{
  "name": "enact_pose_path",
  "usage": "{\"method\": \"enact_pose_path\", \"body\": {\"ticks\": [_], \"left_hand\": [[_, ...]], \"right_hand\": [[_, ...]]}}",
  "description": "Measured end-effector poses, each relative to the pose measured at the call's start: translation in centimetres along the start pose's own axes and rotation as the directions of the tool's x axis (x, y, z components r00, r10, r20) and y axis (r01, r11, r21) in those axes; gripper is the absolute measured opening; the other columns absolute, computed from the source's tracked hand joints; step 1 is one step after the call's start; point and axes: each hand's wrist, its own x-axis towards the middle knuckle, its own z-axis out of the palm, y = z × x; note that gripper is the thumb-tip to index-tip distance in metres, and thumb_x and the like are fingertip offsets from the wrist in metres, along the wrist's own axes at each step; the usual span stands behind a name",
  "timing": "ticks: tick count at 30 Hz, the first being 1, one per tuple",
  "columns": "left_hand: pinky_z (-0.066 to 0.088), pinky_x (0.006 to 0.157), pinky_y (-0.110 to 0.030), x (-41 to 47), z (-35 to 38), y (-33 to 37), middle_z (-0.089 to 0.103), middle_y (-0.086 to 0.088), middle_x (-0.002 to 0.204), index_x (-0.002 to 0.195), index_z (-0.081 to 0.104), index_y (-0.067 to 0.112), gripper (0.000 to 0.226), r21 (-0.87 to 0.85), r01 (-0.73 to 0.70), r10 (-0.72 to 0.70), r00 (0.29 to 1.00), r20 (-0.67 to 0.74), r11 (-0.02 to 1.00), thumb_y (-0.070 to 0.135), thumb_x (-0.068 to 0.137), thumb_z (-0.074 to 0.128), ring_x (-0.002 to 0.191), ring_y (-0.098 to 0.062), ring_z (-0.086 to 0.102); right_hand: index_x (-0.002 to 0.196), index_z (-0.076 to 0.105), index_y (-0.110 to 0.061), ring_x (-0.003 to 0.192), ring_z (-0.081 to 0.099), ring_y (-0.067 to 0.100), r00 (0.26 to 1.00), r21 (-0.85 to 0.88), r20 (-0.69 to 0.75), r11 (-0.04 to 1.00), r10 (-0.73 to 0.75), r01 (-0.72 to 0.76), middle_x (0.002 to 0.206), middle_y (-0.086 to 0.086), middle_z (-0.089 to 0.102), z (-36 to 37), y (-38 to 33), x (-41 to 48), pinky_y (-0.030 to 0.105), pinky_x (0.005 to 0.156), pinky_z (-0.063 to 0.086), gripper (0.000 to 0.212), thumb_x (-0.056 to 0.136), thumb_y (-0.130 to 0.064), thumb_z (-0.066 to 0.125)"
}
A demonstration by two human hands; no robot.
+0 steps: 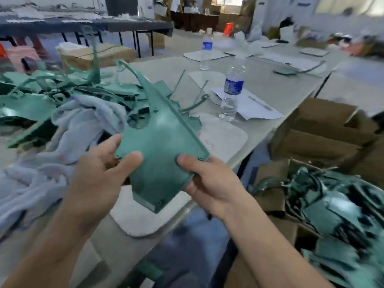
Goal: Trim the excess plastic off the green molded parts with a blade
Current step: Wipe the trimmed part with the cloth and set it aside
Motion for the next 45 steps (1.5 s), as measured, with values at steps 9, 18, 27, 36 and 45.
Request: {"method": "enact_pose_path", "body": {"ticks": [9,18,27,36,45], "left_hand": [[0.051,0.061,-0.023,-3.8,20.5,-6.0,0.074,0.015,0.076,0.099,0.070,0.041,0.021,0.390,0.031,-0.272,0.768,0.580,0.920,0.040,0.080,0.061,0.067,-0.005,0.068],[0.061,0.076,-0.035,-13.9,37.1,-13.0,0.077,-0.002,0.111,0.122,0.068,0.022,0.031,0.263,0.784,-0.647,0.219,0.731,0.562,0.005,0.097,0.059,0.096,-0.020,0.075],[0.040,0.110,-0.036,-11.3,37.9,-12.3,0.051,0.007,0.143,0.142,0.053,0.033,0.044,0.358,0.667,-0.670,0.290,0.684,0.654,0.023,0.100,0.060,0.126,-0.012,0.049],[0.056,0.077,-0.028,-5.2,29.9,-11.6,0.073,0.003,0.105,0.105,0.073,0.028,0.028,0.156,0.609,-0.597,0.636,0.489,0.777,0.004,0.096,0.060,0.090,-0.005,0.068],[0.047,0.054,-0.025,1.2,14.8,-2.9,0.070,0.007,0.067,0.086,0.080,0.032,0.025,0.000,0.314,-0.313,0.946,0.089,0.949,0.028,0.075,0.058,0.054,-0.011,0.058]], "right_hand": [[0.113,0.074,0.003,0.097,0.075,0.034,0.860,0.261,-0.506,0.962,0.069,0.077,0.118,0.025,0.072,-17.4,4.5,-17.6,0.041,0.076,0.062,0.036,0.080,0.011,0.060],[0.117,0.068,-0.005,0.094,0.071,0.029,0.266,0.306,-0.937,0.897,0.225,0.318,0.106,0.013,0.077,-26.8,7.7,-31.7,0.037,0.081,0.056,0.028,0.090,0.004,0.065],[0.125,0.055,0.005,0.095,0.065,0.031,0.062,0.370,-0.927,0.882,0.369,0.291,0.119,0.023,0.063,-35.9,6.0,-34.7,0.039,0.090,0.058,0.031,0.102,-0.016,0.061],[0.099,0.067,-0.001,0.059,0.050,0.017,0.571,0.378,-0.769,0.925,0.288,0.042,0.070,0.011,0.061,-23.7,5.3,-15.3,0.025,0.053,0.041,0.009,0.093,-0.002,0.060],[0.071,0.078,-0.016,0.058,0.064,0.009,0.959,-0.079,-0.281,0.997,-0.029,0.007,0.068,0.002,0.069,-4.6,-0.5,-2.6,0.019,0.048,0.046,0.044,0.099,-0.005,0.046]]}}
